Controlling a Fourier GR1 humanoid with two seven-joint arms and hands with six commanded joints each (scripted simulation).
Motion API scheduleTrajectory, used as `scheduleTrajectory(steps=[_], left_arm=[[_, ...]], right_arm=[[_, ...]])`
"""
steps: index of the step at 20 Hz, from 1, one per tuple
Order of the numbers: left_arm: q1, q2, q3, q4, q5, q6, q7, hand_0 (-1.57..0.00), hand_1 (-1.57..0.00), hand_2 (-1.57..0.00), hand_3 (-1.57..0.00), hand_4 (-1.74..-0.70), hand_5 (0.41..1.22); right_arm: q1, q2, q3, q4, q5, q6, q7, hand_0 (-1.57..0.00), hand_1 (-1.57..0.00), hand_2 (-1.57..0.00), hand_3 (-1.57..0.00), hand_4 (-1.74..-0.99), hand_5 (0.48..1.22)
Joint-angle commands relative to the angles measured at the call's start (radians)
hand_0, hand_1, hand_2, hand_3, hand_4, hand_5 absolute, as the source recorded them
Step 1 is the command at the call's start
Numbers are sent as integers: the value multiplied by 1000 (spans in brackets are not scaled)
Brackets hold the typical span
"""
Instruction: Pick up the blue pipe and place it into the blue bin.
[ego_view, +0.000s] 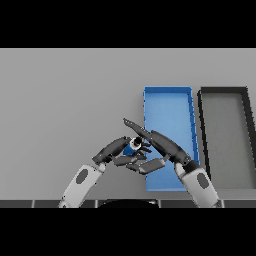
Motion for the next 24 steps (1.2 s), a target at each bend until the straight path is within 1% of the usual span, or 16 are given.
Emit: scheduleTrajectory(steps=[1, 4, 5, 6, 7, 8, 10, 11, 12, 14, 16, 17, 18, 21, 23, 24], left_arm=[[-6, 0, 10, 8, 14, -16, 9, -1571, -1571, -1571, -1571, -1459, 1221], [9, -4, 15, 3, 1, -30, -25, -1571, -1571, -1571, -1571, -1460, 1221], [1, -11, 17, 5, -10, -21, 11, -1571, -1571, -1571, -1571, -1515, 1221], [-5, -19, 23, 8, -7, -19, 37, -1571, -1571, -1541, -1304, -1560, 1221], [-1, -22, 27, 5, -2, -21, 65, -1571, -1571, -1528, -1139, -1596, 1221], [-2, -17, 34, 8, -4, -24, 61, -1571, -1571, -1537, -1163, -1625, 1221], [-3, -31, 31, 15, -11, -29, 35, -1571, -1571, -1549, -1228, -1667, 1221], [11, -31, 29, 6, -9, -34, 23, -1571, -1571, -1553, -1271, -1682, 1221], [3, -37, 32, 9, -17, -31, 18, -1571, -1571, -1557, -1307, -1694, 1221], [12, -37, 29, 0, -22, -38, 6, -1571, -1571, -1562, -1322, -1711, 1221], [2, -42, 42, 4, -25, -38, 16, -1571, -1571, -1539, -1412, -1722, 1221], [7, -41, 38, 12, -31, -42, -15, -1571, -1571, -1545, -1396, -1725, 1221], [6, -32, 42, 2, -37, -45, -15, -1571, -1571, -1551, -1417, -1729, 1221], [-1, -48, 45, 17, -45, -36, -21, -1571, -1571, -1561, -1434, -1735, 1221], [4, -51, 47, 3, -47, -32, -9, -1571, -1571, -1564, -1434, -1732, 1221], [4, -46, 51, -1, -54, -34, -7, -1571, -1571, -1566, -1264, -1734, 1221]], right_arm=[[-37, 7, -3, 20, -12, 4, 20, 1, 1, -1, 1, -1208, 512], [-86, 37, 14, 74, -10, 15, 40, -24, -108, -130, -49, -1222, 517], [-104, 41, 11, 78, -30, 24, 48, -166, -241, -249, -143, -1255, 519], [-113, 44, 13, 88, -27, 26, 52, -398, -437, -428, -307, -1303, 520], [-132, 47, 12, 106, -21, 30, 58, -630, -652, -657, -504, -1383, 523], [-132, 50, 21, 103, -14, 33, 57, -818, -836, -840, -662, -1446, 527], [-138, 70, 19, 135, -19, 35, 27, -1089, -1101, -1103, -896, -1537, 600], [-134, 90, 22, 137, -30, 27, 14, -1186, -1195, -1196, -1031, -1513, 671], [-115, 93, 18, 122, -52, 29, -1, -1263, -1270, -1271, -1139, -1495, 781], [-110, 103, 28, 120, -25, 22, -30, -1374, -1378, -1379, -1295, -1475, 940], [-118, 106, 29, 136, 14, 27, -90, -1445, -1448, -1448, -1394, -1477, 1041], [-109, 107, 34, 123, 21, 32, -83, -1470, -1472, -1473, -1429, -1481, 1077], [-95, 110, 38, 111, 25, 32, -89, -1490, -1492, -1492, -1458, -1485, 1106], [-71, 159, 32, 106, -13, 19, -39, -1530, -1531, -1531, -1513, -1492, 1162], [-61, 180, 32, 101, -9, 12, -42, -1545, -1545, -1545, -1534, -1494, 1183], [-53, 182, 28, 104, -9, 15, -58, -1550, -1550, -1550, -1541, -1495, 1191]])
